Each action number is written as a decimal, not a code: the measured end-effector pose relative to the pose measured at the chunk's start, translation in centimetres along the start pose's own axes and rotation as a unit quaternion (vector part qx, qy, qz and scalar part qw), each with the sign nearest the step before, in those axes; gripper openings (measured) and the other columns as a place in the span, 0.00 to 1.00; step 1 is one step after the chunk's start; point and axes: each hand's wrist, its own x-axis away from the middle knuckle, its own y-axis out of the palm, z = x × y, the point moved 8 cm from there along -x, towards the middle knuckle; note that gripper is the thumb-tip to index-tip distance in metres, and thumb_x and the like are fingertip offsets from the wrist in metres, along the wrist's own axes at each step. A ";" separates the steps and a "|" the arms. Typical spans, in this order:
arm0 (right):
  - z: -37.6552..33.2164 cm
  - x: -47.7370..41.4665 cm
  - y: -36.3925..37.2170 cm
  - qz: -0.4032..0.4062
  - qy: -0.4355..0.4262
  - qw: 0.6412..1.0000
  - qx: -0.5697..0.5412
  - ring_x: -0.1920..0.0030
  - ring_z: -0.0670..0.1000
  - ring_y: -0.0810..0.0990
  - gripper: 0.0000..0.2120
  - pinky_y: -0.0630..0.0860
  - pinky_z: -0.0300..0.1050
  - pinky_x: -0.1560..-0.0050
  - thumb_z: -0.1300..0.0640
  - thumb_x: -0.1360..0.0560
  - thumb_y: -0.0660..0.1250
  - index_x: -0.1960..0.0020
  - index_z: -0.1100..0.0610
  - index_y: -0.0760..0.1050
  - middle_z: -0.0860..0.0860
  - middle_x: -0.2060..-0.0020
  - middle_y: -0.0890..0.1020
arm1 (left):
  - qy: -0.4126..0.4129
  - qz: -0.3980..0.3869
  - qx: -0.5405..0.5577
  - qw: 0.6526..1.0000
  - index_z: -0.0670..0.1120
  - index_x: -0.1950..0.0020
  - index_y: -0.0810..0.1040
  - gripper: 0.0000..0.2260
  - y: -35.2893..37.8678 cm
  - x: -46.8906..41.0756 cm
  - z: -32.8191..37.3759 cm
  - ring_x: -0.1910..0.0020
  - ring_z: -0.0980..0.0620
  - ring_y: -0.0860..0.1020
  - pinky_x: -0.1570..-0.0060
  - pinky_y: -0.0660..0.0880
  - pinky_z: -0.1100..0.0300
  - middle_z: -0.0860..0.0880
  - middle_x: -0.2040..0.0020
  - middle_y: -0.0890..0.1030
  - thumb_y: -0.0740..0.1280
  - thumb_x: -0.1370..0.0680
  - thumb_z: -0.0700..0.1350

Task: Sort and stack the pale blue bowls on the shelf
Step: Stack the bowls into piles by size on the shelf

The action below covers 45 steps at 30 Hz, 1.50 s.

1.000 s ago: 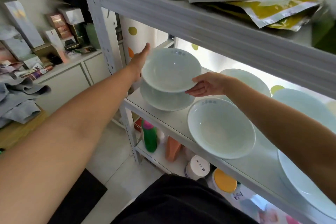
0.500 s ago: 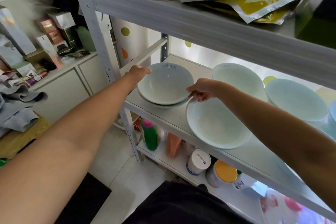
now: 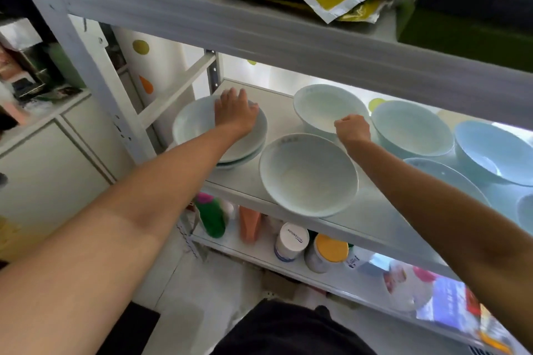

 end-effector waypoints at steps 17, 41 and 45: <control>5.6 -4.9 -0.1 -0.097 0.171 0.960 -0.199 0.71 0.52 0.75 0.06 0.71 0.44 0.67 0.62 0.20 0.55 0.49 0.63 0.69 0.55 0.68 0.75 | 0.087 -0.144 -0.171 0.971 0.41 0.29 0.67 0.26 6.9 -4.2 11.3 0.30 0.43 0.66 0.31 0.61 0.51 0.42 0.29 0.69 0.48 0.18 0.57; 2.0 -2.2 -2.2 -0.074 0.072 0.936 -0.337 0.82 0.44 0.75 0.05 0.77 0.38 0.67 0.63 0.22 0.56 0.54 0.62 0.69 0.60 0.71 0.83 | -0.093 -0.122 0.382 0.911 0.45 0.64 0.69 0.12 2.7 -4.9 9.5 0.78 0.59 0.72 0.78 0.69 0.71 0.50 0.74 0.73 0.60 0.21 0.36; 0.9 0.8 -4.6 -0.021 0.031 0.944 -0.327 0.81 0.45 0.75 0.11 0.76 0.36 0.71 0.63 0.23 0.57 0.62 0.64 0.71 0.51 0.80 0.80 | -0.063 -0.082 0.412 0.905 0.45 0.70 0.68 0.15 0.0 -3.4 9.2 0.73 0.53 0.71 0.69 0.71 0.64 0.48 0.73 0.71 0.61 0.23 0.35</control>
